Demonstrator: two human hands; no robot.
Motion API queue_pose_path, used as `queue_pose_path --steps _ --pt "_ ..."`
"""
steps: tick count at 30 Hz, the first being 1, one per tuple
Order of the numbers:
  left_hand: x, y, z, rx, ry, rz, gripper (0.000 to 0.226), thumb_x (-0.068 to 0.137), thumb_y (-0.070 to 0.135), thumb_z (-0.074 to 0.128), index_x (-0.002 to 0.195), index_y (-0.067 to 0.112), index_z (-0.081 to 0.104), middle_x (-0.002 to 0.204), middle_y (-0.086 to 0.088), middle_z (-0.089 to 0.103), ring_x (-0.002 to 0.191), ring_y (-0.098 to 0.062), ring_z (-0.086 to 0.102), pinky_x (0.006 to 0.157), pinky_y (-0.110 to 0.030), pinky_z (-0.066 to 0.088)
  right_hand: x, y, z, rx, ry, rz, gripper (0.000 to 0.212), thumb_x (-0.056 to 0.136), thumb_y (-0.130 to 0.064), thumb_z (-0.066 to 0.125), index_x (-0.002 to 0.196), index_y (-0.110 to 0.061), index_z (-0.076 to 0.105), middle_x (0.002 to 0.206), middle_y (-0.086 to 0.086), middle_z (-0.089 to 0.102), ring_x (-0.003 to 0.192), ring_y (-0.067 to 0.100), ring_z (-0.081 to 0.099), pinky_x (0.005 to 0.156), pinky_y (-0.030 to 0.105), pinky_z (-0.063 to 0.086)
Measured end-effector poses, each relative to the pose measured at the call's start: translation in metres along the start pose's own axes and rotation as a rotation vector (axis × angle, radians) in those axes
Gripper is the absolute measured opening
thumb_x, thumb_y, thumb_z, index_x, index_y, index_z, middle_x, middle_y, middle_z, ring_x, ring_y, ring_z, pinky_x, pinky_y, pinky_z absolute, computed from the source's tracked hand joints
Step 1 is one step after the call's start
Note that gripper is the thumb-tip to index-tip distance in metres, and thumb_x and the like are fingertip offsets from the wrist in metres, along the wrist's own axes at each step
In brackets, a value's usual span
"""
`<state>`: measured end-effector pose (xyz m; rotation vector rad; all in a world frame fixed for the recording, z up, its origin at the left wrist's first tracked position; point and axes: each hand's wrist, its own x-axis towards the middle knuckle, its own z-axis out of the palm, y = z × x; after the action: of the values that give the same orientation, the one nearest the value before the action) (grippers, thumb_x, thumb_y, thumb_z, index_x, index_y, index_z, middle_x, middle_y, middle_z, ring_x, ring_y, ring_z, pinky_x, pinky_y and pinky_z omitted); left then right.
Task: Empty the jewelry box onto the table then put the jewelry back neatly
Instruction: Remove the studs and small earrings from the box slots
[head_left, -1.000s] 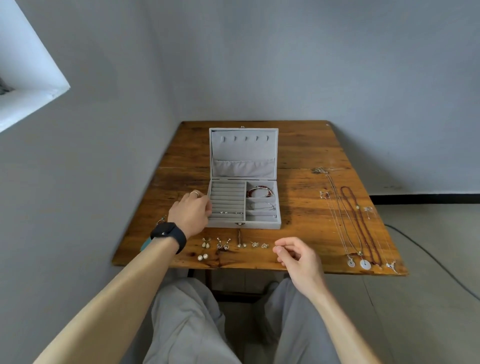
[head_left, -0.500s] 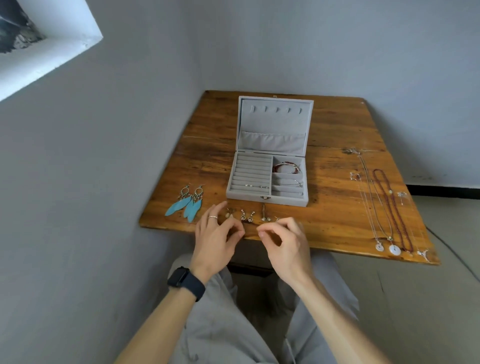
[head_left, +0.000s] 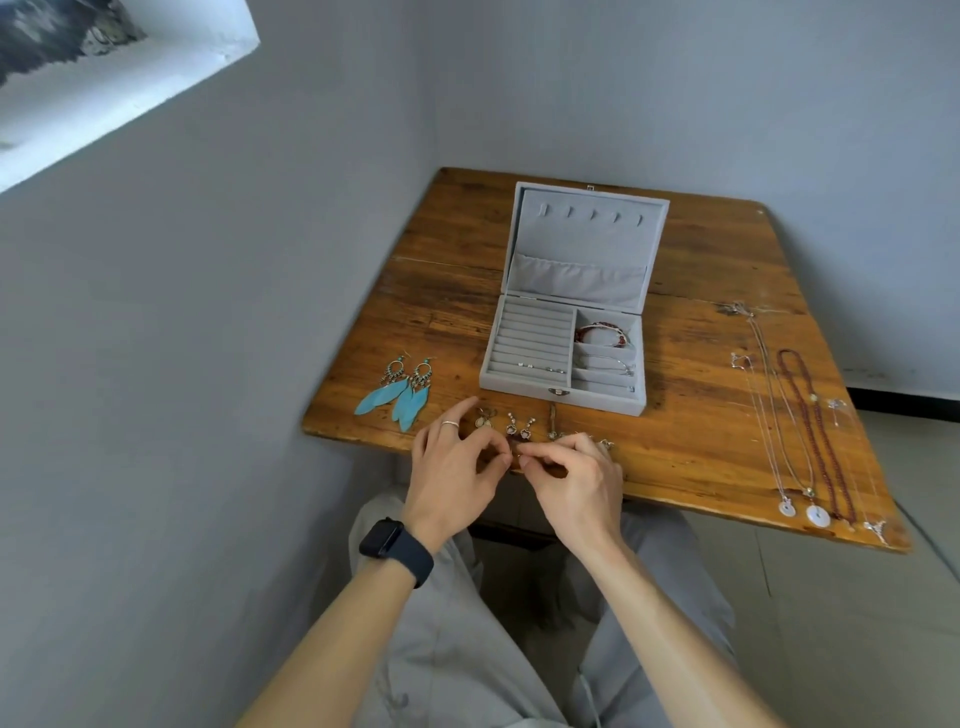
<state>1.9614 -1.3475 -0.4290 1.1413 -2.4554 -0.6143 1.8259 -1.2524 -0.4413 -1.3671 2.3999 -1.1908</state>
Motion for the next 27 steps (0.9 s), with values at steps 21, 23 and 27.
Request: queue_pose_path --steps 21,23,27 --pt "0.0037 -0.0012 0.0011 0.056 -0.004 -0.017 0.009 0.090 0.047 0.064 0.097 0.040 0.063 0.151 0.010 0.035 0.141 -0.010 0.029 0.107 -0.032 0.010 -0.0056 0.0045 0.0083 -0.045 0.090 -0.015 0.018 0.079 -0.030 0.083 0.096 -0.029 0.080 0.090 -0.011 0.067 0.088 0.016 0.057 0.070 0.031 0.032" --pt "0.0031 -0.0016 0.0006 0.054 -0.008 -0.021 0.009 0.091 0.046 0.064 0.098 0.041 0.064 0.151 0.010 0.036 0.141 -0.010 0.030 0.107 -0.031 0.009 -0.0061 0.0048 0.0082 -0.044 0.091 -0.029 0.019 0.079 -0.030 0.083 0.097 -0.029 0.080 0.090 -0.011 0.067 0.087 0.015 0.057 0.070 0.030 0.032" --pt "0.0012 -0.0012 0.0012 0.049 0.002 -0.014 0.008 0.090 0.045 0.065 0.098 0.041 0.065 0.149 0.011 0.038 0.139 -0.010 0.032 0.108 -0.030 0.011 -0.0069 0.0069 0.0083 -0.035 0.089 -0.037 0.019 0.079 -0.030 0.082 0.098 -0.029 0.079 0.090 -0.012 0.066 0.087 0.015 0.057 0.069 0.031 0.036"
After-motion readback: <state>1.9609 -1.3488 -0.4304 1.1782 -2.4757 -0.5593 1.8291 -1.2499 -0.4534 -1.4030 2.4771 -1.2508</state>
